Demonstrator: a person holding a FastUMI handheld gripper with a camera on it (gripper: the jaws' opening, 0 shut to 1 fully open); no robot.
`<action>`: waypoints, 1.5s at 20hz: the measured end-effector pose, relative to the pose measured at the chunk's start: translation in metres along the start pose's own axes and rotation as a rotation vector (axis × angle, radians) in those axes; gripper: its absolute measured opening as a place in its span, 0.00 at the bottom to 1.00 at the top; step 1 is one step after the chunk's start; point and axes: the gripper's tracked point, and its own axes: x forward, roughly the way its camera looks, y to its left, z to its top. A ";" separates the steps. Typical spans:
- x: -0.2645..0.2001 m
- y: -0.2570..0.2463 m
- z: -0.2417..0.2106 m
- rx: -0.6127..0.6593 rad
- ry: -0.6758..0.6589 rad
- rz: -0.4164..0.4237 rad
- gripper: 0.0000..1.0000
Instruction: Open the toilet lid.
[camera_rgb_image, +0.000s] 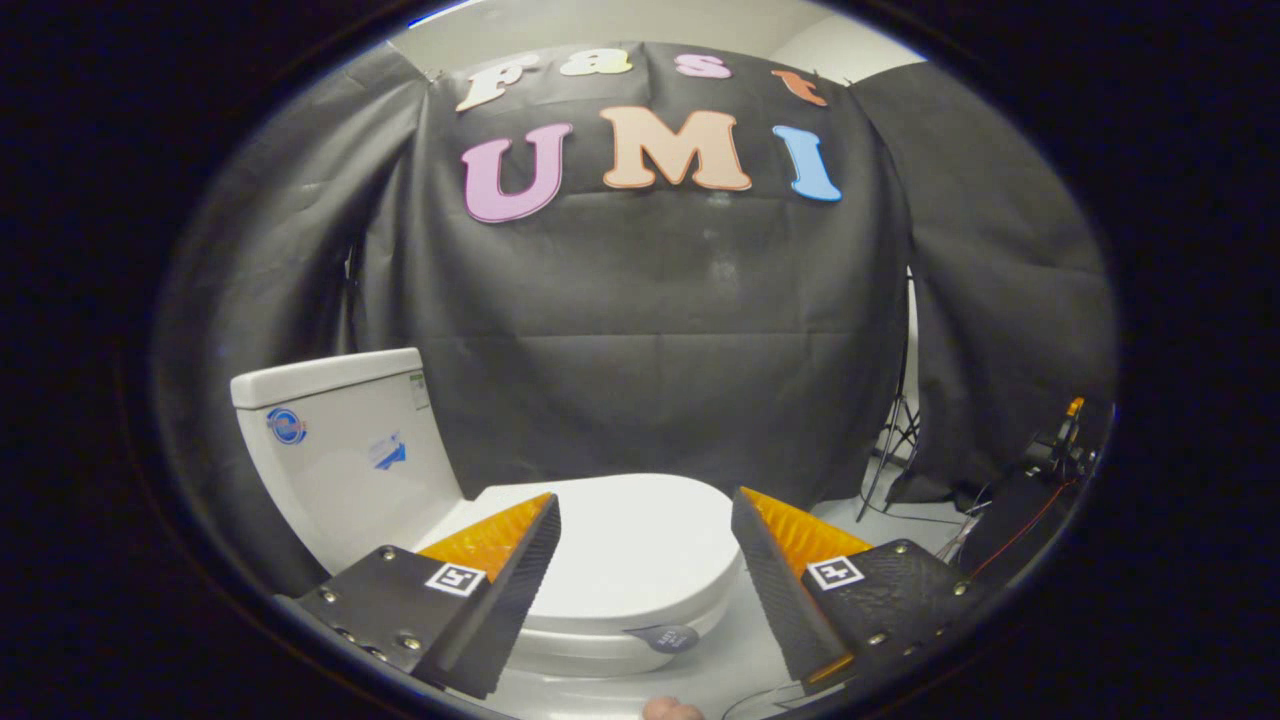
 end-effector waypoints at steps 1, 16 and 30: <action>0.002 -0.003 -0.006 -0.005 0.016 -0.006 1.00; 0.020 -0.019 -0.095 0.059 0.301 -0.048 1.00; 0.030 -0.059 -0.170 0.440 0.503 -0.146 1.00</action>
